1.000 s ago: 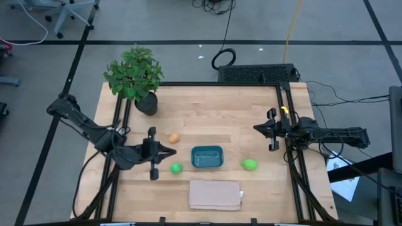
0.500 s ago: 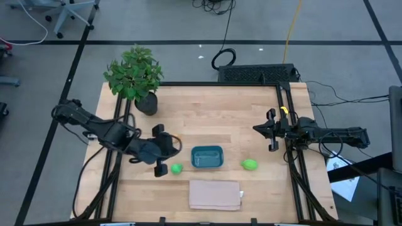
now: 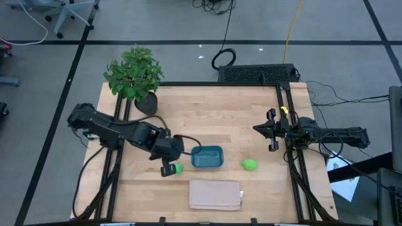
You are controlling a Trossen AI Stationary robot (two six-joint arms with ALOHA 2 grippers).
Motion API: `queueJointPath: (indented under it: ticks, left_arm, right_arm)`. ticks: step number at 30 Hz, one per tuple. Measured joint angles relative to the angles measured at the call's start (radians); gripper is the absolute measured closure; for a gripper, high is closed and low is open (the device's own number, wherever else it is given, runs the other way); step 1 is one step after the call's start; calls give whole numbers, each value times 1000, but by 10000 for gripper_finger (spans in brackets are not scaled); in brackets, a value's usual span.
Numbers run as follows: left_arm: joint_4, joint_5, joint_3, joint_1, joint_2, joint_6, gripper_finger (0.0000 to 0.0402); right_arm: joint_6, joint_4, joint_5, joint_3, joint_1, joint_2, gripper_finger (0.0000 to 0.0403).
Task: Pick and placing Produce into tupperware
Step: Put the green pear into the blue bin
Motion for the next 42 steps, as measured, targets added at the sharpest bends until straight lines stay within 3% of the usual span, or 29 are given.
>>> queueJointPath:
  ticks: [32,36,42]
  left_arm:
    - [-41,46,0,7,50,-68,370]
    - [-40,61,0,0,50,-76,330]
    - [-39,63,0,-6,50,-85,228]
  right_arm:
    - [8,3,0,0,0,0,403]
    - [16,3,0,0,0,0,403]
    - [18,3,0,0,0,0,403]
